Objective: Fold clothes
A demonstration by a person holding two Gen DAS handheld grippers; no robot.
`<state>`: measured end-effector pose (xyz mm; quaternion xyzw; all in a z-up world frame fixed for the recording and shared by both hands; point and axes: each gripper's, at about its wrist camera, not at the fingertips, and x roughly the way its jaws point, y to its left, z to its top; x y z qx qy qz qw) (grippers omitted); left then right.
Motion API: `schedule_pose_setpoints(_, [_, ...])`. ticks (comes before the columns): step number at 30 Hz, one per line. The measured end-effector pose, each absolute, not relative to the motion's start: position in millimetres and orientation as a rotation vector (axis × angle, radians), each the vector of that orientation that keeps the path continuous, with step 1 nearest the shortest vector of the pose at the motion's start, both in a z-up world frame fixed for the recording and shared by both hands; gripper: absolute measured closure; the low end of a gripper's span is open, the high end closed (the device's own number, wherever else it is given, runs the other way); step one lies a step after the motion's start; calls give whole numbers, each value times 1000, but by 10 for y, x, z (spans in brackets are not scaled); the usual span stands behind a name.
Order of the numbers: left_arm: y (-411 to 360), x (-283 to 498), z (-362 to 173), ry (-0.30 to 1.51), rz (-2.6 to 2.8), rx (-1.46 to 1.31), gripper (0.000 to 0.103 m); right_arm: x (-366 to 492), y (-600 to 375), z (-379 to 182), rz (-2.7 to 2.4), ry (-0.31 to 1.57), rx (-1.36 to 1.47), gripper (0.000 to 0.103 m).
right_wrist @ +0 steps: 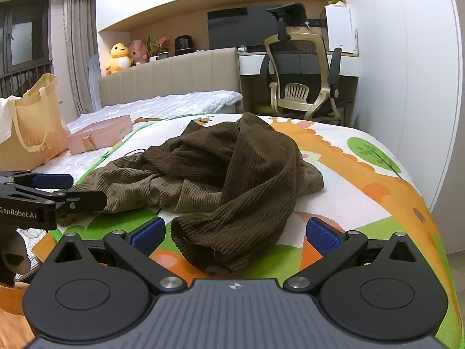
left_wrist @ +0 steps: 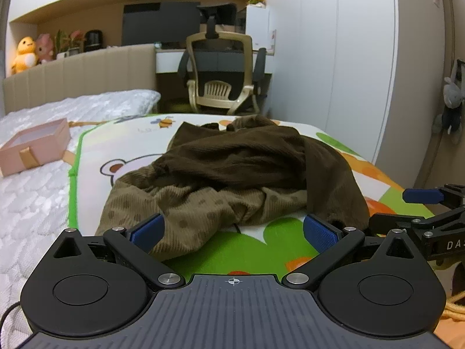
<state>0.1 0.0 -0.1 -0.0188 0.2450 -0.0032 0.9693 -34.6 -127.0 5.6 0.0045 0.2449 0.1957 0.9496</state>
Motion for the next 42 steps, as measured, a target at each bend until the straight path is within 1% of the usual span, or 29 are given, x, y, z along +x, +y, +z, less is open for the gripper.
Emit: schedule_pose_setpoints(42, [-12,66,-61,550,-15,-31,0,-305,-1290,46,393,517,27,0])
